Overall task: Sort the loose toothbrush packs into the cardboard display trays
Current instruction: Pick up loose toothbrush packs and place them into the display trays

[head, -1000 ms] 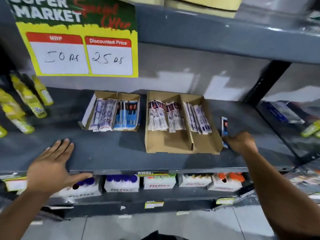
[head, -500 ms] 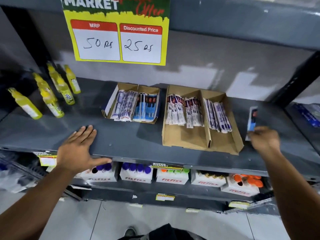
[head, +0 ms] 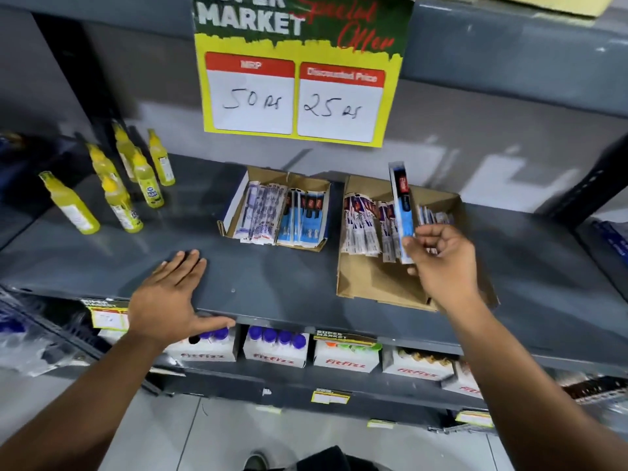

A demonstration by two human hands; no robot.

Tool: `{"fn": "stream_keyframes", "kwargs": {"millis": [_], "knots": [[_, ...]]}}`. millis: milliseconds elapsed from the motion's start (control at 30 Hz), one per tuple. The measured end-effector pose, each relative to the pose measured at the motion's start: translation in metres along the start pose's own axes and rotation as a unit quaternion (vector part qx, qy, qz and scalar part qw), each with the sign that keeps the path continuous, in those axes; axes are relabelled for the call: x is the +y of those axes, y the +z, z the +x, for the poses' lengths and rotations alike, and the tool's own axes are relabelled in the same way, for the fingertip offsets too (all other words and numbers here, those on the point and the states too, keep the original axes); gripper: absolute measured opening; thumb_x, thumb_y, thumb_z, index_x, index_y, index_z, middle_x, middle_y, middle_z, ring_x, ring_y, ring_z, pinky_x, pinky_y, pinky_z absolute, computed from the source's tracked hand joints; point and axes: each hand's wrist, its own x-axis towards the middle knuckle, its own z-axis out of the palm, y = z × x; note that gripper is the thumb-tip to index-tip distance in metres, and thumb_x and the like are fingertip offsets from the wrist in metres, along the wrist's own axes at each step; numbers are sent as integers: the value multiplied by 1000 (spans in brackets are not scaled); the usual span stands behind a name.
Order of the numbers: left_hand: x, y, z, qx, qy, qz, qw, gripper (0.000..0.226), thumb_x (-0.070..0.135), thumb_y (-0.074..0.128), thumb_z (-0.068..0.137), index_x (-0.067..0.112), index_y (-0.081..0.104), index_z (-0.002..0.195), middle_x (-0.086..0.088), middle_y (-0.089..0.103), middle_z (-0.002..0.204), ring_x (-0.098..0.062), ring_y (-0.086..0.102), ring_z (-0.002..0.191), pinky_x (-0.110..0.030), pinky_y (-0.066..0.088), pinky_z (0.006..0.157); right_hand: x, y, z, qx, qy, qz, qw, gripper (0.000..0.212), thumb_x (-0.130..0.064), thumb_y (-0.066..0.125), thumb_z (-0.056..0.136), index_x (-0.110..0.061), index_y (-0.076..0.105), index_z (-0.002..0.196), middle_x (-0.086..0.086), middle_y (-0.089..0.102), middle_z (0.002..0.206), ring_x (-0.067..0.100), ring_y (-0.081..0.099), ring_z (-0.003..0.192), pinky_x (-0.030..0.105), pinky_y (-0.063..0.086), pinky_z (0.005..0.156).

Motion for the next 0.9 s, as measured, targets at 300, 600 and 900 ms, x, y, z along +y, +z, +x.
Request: {"fn": "stream_keyframes", "kwargs": {"millis": [300,600,900], "knots": [[0,-2,0,11,8,-15,1000,123,96,38,55,0,57,129,-17,53,139,-35,49,129,-52,39,107,1,45,-13,-14,54,9,998,13,-24,76,80,-23,66,71,-10,63,48,3,51,40,19,41,40],[-1,-3,-1,8,7,-11,1000,126,100,23,59,2,57,131,-14,54,139,-33,49,129,-50,38,107,-26,93,-16,-64,89,74,991,5,-17,73,83,-20,75,79,-2,70,57,8,57,45,20,47,43],[-6,5,0,27,13,-26,999,123,100,27,59,4,58,130,-12,55,139,-30,49,130,-47,39,107,-37,117,-15,-55,150,161,974,15,-8,68,86,-23,70,83,5,71,70,9,64,51,20,53,49]]}}
